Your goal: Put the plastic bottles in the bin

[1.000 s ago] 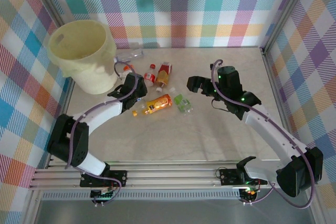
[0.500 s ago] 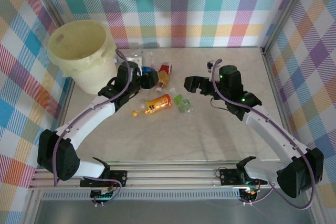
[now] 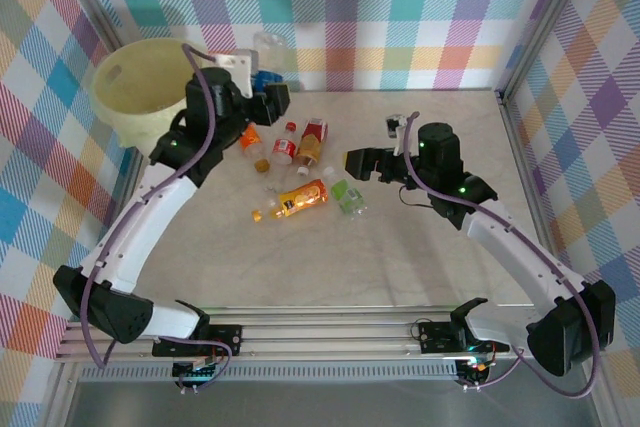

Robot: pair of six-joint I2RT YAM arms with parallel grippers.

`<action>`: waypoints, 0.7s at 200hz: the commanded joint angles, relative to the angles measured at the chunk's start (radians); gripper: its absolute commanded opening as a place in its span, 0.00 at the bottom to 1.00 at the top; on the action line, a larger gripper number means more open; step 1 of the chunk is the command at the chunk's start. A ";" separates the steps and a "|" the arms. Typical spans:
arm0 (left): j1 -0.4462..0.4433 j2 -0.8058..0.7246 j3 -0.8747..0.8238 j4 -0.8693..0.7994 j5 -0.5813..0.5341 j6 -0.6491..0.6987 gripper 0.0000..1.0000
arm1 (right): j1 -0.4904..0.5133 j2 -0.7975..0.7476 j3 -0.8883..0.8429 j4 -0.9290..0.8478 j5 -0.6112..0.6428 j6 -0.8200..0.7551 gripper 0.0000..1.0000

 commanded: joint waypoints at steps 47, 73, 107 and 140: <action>0.234 0.101 0.218 -0.164 -0.077 0.078 0.46 | 0.001 0.025 0.040 0.038 -0.037 -0.018 1.00; 0.325 0.146 0.253 -0.173 -0.084 0.101 0.46 | 0.002 0.028 0.040 0.036 -0.033 -0.016 1.00; 0.417 0.238 0.320 -0.209 -0.165 0.166 0.46 | 0.002 0.030 0.040 0.025 -0.025 -0.020 1.00; 0.528 0.330 0.362 -0.189 -0.116 0.244 0.47 | 0.004 0.024 0.043 0.007 -0.013 -0.031 1.00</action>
